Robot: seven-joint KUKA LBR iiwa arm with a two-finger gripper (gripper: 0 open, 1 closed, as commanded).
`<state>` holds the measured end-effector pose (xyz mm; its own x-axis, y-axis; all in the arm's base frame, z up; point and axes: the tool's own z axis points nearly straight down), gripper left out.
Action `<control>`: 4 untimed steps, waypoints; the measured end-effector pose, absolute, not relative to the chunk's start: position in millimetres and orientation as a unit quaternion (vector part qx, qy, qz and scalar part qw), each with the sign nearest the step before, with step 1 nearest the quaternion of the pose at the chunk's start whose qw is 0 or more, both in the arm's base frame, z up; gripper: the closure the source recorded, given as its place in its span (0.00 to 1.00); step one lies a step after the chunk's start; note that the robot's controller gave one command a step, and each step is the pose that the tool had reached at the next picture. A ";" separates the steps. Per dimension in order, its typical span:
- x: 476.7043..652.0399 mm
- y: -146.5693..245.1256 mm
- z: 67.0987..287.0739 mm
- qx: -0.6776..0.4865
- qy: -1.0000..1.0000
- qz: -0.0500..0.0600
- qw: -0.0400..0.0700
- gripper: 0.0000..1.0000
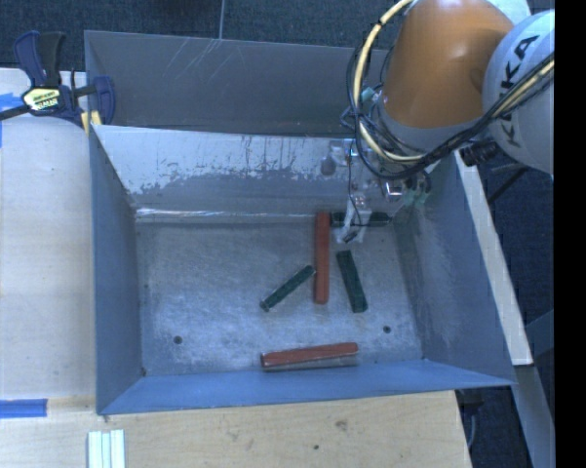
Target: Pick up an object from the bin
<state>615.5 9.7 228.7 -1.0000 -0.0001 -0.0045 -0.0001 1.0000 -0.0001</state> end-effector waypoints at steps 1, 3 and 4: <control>614.7 7.7 88.9 0.016 1.000 0.000 -0.002 0.00; 534.6 24.9 71.2 -0.040 0.999 0.000 0.003 1.00; 521.4 40.3 217.1 -0.037 0.999 0.000 0.006 1.00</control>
Offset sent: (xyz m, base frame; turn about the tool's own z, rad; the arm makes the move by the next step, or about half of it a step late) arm 0.0005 -0.0008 -0.1350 0.0321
